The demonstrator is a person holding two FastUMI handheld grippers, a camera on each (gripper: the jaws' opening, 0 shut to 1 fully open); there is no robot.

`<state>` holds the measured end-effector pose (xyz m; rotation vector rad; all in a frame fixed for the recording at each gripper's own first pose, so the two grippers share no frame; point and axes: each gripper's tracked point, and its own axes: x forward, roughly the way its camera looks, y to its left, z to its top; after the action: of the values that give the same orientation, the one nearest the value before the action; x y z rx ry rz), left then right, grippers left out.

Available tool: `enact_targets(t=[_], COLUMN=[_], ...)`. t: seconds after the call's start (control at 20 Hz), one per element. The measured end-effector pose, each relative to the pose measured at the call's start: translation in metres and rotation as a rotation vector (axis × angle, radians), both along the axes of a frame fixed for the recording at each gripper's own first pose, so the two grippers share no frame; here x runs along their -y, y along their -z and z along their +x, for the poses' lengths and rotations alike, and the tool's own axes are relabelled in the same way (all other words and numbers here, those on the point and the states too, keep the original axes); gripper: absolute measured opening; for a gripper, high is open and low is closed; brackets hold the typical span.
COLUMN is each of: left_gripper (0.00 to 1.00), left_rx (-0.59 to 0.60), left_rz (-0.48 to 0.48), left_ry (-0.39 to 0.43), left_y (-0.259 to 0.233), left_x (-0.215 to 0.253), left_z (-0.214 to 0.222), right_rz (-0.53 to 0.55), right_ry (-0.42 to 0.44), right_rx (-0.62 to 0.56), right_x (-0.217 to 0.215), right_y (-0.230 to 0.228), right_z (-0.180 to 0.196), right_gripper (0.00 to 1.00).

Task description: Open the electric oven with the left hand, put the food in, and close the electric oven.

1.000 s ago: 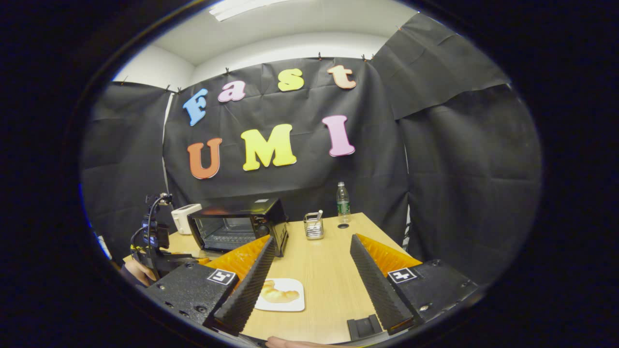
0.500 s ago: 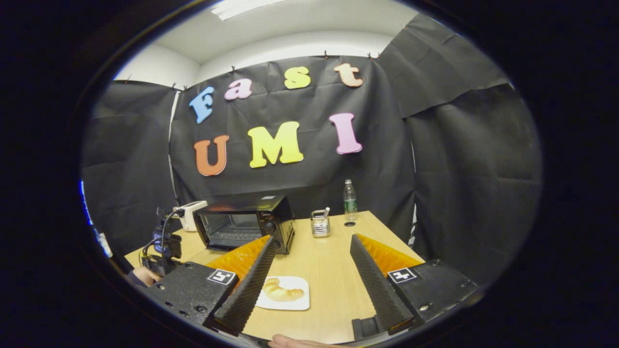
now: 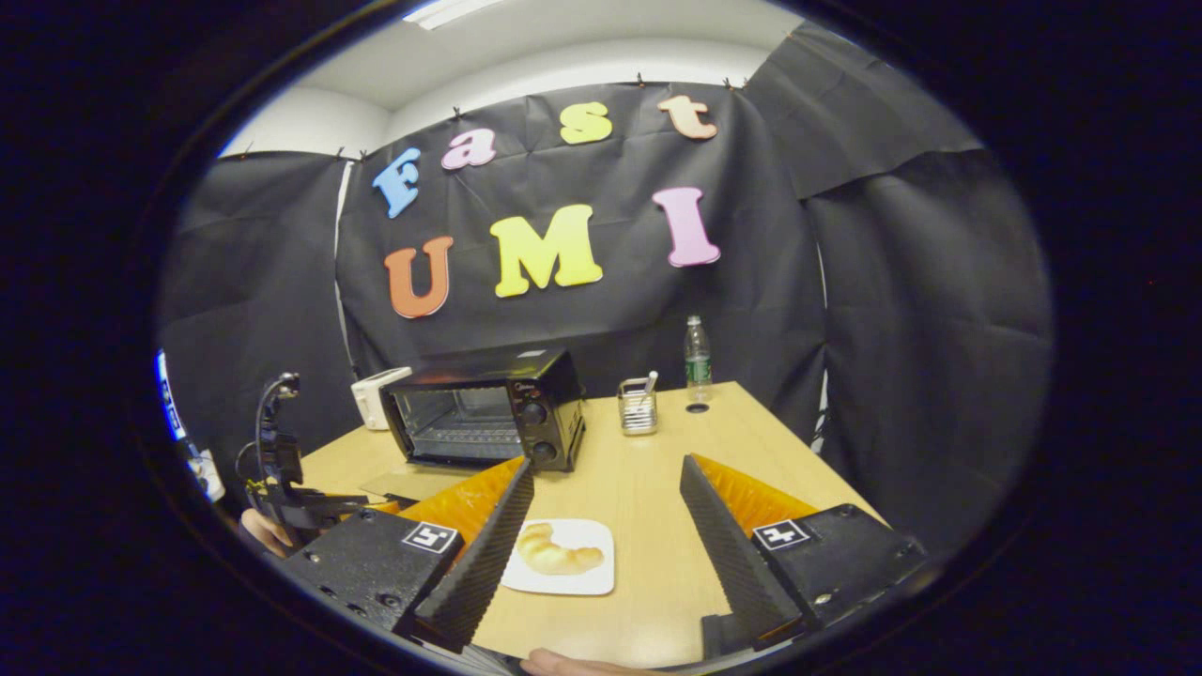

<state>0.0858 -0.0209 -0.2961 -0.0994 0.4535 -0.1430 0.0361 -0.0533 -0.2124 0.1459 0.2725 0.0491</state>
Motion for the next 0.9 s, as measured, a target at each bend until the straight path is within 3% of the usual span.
enact_targets(t=[0.15, 0.35, 0.55, 0.85, 0.9], left_gripper=[0.93, 0.92, 0.92, 0.92, 0.92], left_rx=[0.083, 0.198, 0.294, 0.383, 0.400], left_rz=[0.037, 0.030, 0.047, 0.037, 0.037], left_ry=[-0.003, -0.047, -0.138, -0.170, -0.166], left_y=[-0.032, -0.082, -0.133, -0.189, -0.197], left_x=[-0.019, -0.048, -0.088, -0.096, -0.094], left_z=[-0.028, -0.058, -0.079, -0.109, -0.114], right_rz=[0.035, -0.029, -0.065, -0.097, -0.110], right_ry=[-0.042, -0.096, -0.137, -0.303, -0.323], right_rx=[-0.058, -0.083, -0.154, -0.291, -0.333], right_x=[-0.012, -0.017, -0.025, -0.065, -0.068], right_y=[0.022, 0.041, 0.073, 0.122, 0.133], right_z=[0.011, 0.029, 0.044, 0.057, 0.060], right_gripper=[0.96, 0.96, 0.95, 1.00, 0.94])
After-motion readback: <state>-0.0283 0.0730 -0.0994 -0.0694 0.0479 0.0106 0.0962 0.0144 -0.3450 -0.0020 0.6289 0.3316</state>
